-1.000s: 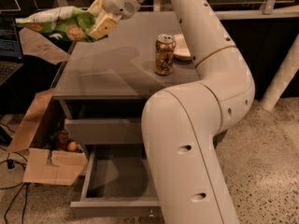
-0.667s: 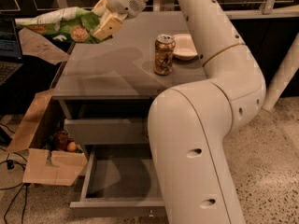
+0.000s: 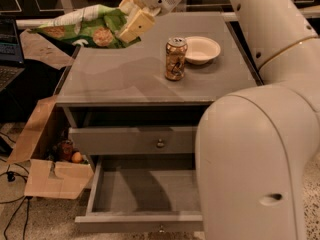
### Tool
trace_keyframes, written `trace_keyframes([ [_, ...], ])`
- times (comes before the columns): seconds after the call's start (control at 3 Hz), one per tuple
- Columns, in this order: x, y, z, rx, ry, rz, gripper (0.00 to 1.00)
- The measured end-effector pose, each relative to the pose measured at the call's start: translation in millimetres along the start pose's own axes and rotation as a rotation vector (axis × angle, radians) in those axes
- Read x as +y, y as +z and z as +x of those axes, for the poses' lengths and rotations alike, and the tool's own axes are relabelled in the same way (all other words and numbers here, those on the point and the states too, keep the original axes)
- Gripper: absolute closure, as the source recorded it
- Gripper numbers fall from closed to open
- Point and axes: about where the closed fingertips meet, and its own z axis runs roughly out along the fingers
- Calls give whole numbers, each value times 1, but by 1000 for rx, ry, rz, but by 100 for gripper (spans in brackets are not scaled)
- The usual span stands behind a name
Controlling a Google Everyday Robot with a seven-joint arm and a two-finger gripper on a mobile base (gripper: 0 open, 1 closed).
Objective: Place green rice chip bag into middle drawer
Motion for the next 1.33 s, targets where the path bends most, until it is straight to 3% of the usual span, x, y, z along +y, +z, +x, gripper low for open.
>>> trace_keyframes([
  [0.33, 55, -18, -5, 3, 17, 17, 100],
  [0.67, 55, -18, -5, 3, 17, 18, 100],
  [1.0, 56, -20, -1, 12, 43, 80, 100],
  [1.33, 84, -38, 11, 37, 119, 169, 100],
])
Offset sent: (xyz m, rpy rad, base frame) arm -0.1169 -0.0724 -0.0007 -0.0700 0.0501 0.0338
